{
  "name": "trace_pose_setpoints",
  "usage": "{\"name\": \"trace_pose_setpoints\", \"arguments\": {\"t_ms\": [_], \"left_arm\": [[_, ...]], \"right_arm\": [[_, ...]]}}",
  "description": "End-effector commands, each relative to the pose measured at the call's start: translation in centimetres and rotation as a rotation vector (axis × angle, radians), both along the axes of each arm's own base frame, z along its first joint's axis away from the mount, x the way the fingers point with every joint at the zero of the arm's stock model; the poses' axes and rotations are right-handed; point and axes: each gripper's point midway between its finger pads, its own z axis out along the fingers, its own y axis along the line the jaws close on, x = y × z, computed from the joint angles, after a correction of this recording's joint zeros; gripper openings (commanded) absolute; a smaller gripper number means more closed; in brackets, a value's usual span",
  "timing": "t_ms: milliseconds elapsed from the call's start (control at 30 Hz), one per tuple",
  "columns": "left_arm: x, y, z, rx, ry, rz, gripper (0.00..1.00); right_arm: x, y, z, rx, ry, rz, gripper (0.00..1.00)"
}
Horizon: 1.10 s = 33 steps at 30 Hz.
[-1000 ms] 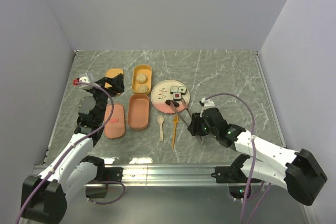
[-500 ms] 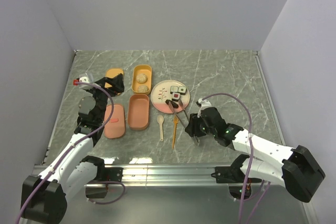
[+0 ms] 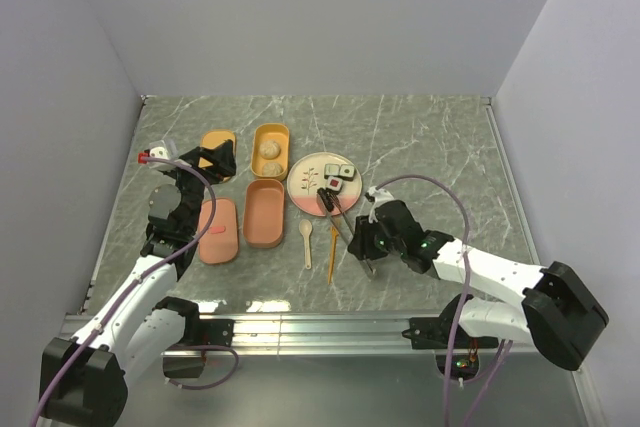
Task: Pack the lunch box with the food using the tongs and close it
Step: Pick up the food using the clamp, then place the food into the lunch box
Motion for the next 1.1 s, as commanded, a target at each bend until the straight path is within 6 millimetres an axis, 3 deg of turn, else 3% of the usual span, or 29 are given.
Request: {"name": "trace_pose_setpoints", "arguments": {"t_ms": [0,200,433,667,900,1000,1067], "left_arm": [[-0.4,0.1,0.9,-0.015,-0.038,-0.005,1.0],[-0.5,0.1,1.0,-0.016,-0.041,-0.004,0.99],[-0.4,0.1,1.0,-0.015,-0.04,-0.007,0.99],[-0.4,0.2,1.0,-0.014,-0.04,-0.002,0.99],[-0.5,0.3,1.1,-0.014,-0.042,0.003,1.0],[-0.5,0.3,1.1,-0.014,-0.042,0.006,0.99],[-0.5,0.3,1.0,-0.014,-0.042,0.006,0.99]], "right_arm": [[1.9,1.4,2.1,0.026,-0.063,-0.003,0.43],[2.2,1.3,1.4,-0.017,-0.029,-0.017,0.35],[3.6,2.6,5.5,0.031,-0.121,0.008,0.31],[4.8,3.9,8.4,0.055,-0.18,0.032,0.3],[8.0,6.2,11.5,0.058,-0.262,0.051,0.31],[9.8,7.4,12.2,0.048,-0.286,0.034,0.32],[10.9,8.0,11.6,0.033,-0.282,0.028,0.32]]}}
